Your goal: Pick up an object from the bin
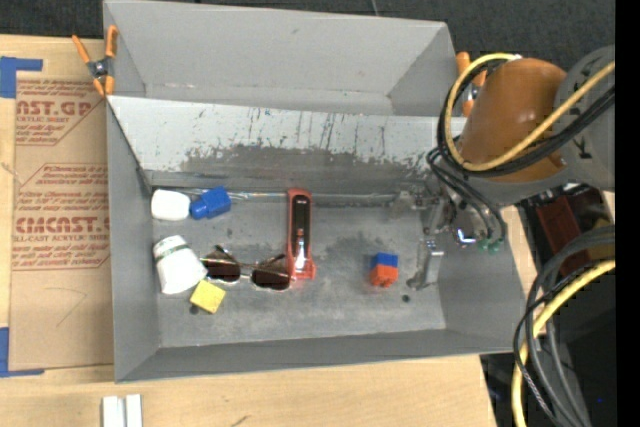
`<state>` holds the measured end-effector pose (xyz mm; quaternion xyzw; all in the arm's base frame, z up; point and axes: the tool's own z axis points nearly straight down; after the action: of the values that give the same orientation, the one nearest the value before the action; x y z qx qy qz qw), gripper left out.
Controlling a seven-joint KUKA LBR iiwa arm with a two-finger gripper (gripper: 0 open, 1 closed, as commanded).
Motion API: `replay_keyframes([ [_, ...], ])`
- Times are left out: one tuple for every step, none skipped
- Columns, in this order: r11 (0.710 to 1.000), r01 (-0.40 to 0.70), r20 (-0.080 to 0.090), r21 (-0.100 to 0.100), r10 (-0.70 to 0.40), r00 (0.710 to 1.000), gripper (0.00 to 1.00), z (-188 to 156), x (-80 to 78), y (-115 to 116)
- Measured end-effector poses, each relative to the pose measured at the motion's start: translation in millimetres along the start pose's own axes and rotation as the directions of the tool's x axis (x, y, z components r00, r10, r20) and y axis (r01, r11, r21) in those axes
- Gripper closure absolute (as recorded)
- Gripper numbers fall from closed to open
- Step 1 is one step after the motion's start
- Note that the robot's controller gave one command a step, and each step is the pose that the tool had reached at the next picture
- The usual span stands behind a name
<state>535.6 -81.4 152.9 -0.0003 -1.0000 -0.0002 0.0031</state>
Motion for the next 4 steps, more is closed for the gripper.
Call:
replay_keyframes([
  [1.0, 0.001, 0.007, 0.001, -0.001, 1.0, 0.0, -5, -1.8, 0],
  [0.996, 0.094, 0.008, 0.002, -0.094, 0.996, 0.0, 44, 0.5, 4],
  [0.996, 0.09, 0.001, -0.002, -0.09, 0.996, 0.0, 49, 2.9, 7],
  [1.0, 0.03, 0.01, 0.0, -0.03, 1.0, 0.0, 44, 3.4, -4],
])
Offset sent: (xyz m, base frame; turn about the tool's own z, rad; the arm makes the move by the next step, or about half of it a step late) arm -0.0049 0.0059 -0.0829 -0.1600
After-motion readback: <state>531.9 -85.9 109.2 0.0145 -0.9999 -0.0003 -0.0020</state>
